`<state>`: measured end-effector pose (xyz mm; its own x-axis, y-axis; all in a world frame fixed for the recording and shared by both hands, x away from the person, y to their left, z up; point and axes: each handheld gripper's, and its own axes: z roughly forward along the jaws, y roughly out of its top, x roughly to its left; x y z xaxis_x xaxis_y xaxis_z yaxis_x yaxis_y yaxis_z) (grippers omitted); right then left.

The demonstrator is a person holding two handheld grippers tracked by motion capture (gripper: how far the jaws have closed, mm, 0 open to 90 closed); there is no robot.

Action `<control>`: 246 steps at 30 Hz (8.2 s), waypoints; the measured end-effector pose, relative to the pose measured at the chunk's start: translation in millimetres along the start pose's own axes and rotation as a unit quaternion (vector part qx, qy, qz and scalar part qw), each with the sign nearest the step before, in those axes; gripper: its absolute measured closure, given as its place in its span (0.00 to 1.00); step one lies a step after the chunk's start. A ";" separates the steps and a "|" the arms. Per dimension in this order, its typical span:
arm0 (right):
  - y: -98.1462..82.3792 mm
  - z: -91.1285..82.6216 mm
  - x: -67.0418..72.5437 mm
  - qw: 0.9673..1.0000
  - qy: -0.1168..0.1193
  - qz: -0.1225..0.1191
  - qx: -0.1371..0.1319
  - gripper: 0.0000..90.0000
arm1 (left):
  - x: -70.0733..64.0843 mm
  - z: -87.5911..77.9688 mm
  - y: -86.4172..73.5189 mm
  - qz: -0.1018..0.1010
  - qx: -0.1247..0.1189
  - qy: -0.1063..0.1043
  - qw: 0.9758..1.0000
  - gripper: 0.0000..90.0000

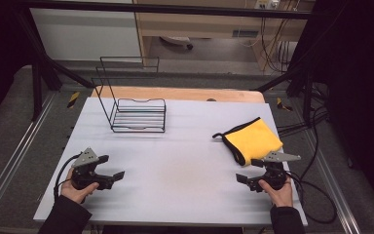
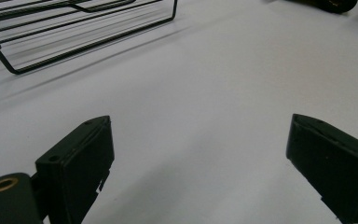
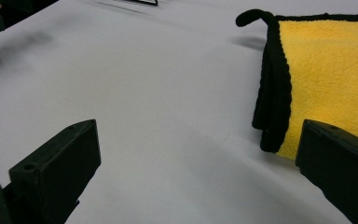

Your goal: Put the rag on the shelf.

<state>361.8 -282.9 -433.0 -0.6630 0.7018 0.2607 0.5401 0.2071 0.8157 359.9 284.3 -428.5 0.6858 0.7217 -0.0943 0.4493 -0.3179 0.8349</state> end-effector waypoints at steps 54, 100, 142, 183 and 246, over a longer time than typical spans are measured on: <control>32.8 75.2 -15.1 0.970 -0.223 -0.057 0.079 0.57 | 0.2 2.1 -1.7 0.002 0.012 0.013 1.000 0.09; 47.6 100.7 87.2 0.992 -0.034 -0.092 0.075 0.89 | 1.2 1.0 -0.9 -0.001 0.013 0.019 1.000 0.09; 53.5 89.3 103.3 0.995 -0.029 -0.088 0.044 0.24 | -24.5 13.5 33.0 -0.007 0.019 0.007 1.000 0.16; 29.7 91.2 45.4 0.991 -0.091 0.037 0.090 0.94 | -74.5 108.0 47.9 0.006 0.149 -0.045 0.988 0.85; 2.6 112.2 150.1 0.993 -0.058 -0.020 0.103 0.91 | -59.3 47.1 32.7 -0.037 0.068 0.007 0.997 0.16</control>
<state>321.8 -100.6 -449.8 -0.6284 0.7613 0.1597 0.6168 0.3626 0.6986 360.9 202.1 -421.2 0.6403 0.7545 -0.1438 0.5720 -0.3434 0.7449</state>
